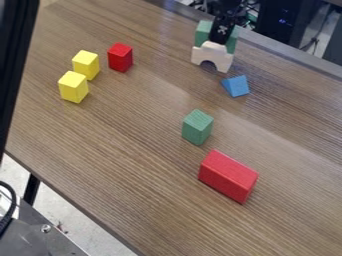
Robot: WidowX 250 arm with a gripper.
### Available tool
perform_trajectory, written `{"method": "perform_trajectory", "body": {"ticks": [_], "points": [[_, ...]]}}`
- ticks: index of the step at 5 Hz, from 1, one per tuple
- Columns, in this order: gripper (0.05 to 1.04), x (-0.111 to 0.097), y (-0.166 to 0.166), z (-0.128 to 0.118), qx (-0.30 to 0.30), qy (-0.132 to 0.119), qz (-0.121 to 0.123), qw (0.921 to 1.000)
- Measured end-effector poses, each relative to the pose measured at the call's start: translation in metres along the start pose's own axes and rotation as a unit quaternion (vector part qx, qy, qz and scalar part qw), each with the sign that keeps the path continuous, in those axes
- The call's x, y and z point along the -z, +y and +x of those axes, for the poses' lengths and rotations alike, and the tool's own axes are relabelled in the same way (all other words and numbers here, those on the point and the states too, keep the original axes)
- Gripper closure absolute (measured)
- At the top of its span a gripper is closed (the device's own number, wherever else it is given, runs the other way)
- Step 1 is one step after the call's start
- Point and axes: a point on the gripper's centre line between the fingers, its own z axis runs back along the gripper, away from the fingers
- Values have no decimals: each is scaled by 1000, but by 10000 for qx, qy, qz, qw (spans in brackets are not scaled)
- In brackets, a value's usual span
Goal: Place the green arch on top of the white arch
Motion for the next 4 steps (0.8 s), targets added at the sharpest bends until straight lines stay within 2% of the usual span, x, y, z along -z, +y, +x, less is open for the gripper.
{"method": "perform_trajectory", "body": {"ticks": [4], "points": [[517,8,-4,2,192,-7,107,9998]]}}
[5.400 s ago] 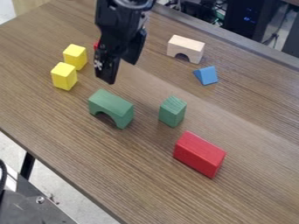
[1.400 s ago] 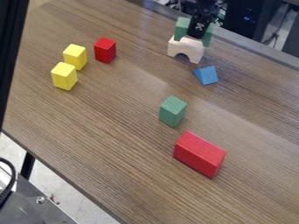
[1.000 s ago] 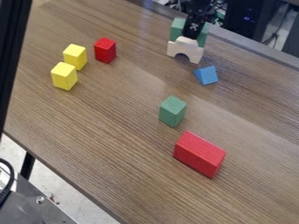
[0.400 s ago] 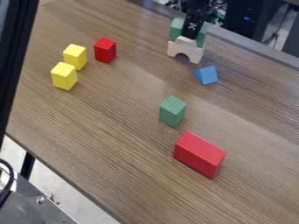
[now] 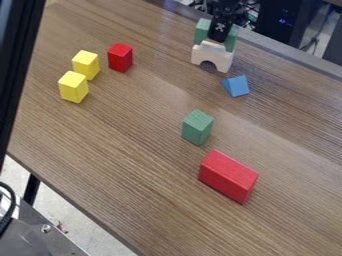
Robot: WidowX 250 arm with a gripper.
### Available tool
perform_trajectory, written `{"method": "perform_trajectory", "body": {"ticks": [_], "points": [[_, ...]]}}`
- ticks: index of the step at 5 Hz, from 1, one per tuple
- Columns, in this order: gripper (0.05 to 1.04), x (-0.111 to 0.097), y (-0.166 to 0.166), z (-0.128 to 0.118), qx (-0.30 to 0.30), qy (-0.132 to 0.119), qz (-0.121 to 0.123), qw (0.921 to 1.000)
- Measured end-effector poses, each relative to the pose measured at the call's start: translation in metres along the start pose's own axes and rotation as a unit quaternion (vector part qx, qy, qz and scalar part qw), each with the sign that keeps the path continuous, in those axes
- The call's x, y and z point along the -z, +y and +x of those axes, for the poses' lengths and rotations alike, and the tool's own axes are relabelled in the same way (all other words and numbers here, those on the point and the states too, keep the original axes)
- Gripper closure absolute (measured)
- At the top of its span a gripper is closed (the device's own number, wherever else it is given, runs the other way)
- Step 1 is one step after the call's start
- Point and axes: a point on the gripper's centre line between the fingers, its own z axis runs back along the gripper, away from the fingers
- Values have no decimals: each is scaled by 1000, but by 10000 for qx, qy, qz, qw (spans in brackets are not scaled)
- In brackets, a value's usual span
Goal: Place the green arch on top of the white arch
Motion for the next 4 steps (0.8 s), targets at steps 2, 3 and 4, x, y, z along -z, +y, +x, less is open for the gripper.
{"method": "perform_trajectory", "body": {"ticks": [2,3,4], "points": [[517,-1,-3,1,76,-13,-16,10000],[517,2,-4,0,102,-21,5,9999],[517,0,-5,0,127,4,-25,9999]]}}
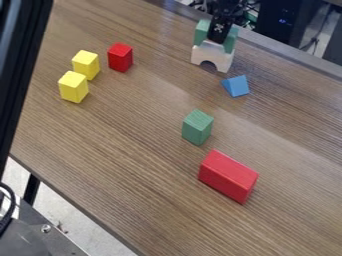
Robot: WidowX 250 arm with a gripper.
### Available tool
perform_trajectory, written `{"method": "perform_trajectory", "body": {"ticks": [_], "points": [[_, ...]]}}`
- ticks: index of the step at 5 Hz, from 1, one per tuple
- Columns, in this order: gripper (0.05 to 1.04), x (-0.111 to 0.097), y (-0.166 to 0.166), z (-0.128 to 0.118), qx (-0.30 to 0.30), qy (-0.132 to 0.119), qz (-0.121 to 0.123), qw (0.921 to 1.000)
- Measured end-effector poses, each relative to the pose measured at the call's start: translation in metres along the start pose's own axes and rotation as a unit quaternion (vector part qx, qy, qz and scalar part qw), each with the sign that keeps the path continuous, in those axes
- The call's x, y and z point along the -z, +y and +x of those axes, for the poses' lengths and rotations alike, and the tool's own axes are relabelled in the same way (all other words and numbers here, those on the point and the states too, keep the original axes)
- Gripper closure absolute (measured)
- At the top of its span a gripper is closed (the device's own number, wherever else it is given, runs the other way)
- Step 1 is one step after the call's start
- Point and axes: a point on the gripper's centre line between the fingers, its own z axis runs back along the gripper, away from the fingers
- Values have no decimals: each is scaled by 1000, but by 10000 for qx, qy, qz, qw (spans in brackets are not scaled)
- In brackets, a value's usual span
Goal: Place the green arch on top of the white arch
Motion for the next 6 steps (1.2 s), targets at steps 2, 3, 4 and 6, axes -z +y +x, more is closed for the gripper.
{"method": "perform_trajectory", "body": {"ticks": [2,3,4,6], "points": [[285,11,2,-1,49,-63,128,9999],[84,11,1,0,66,-89,113,9999],[85,15,4,1,94,-117,140,9998],[85,-6,8,3,62,69,-6,10000]]}}
